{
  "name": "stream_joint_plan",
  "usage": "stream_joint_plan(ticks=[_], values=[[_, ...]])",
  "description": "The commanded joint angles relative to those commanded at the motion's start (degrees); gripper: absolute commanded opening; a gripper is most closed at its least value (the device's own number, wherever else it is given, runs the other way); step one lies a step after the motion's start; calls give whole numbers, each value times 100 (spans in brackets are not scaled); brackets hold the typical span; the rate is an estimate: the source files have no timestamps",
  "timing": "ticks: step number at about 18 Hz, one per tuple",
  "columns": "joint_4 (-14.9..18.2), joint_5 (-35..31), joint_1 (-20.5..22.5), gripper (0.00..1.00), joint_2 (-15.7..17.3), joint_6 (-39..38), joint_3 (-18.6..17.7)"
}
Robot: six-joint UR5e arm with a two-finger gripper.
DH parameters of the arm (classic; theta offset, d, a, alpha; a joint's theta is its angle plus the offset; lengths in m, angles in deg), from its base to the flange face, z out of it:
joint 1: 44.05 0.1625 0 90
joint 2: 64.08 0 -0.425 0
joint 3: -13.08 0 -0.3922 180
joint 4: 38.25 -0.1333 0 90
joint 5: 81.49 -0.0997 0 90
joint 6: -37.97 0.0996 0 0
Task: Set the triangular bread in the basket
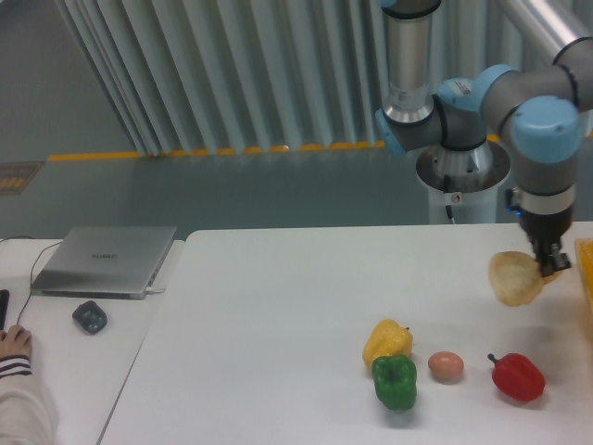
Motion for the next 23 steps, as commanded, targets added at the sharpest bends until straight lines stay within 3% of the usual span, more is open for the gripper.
stream_joint_plan(ticks=[5, 9, 13, 14, 15, 16, 17, 23], values=[[-554, 0, 546, 8, -219, 1144, 0], [-669, 9, 1046, 12, -343, 1917, -70], [-678, 9, 1179, 18, -378, 2104, -62], [-678, 9, 1197, 25, -378, 2104, -62], [-687, 9, 1214, 43, -404, 2104, -62], [-713, 9, 1215, 78, -413, 2113, -62], [-765, 0, 1215, 100, -413, 2122, -79], [-854, 210, 1320, 100, -387, 2087, -70]])
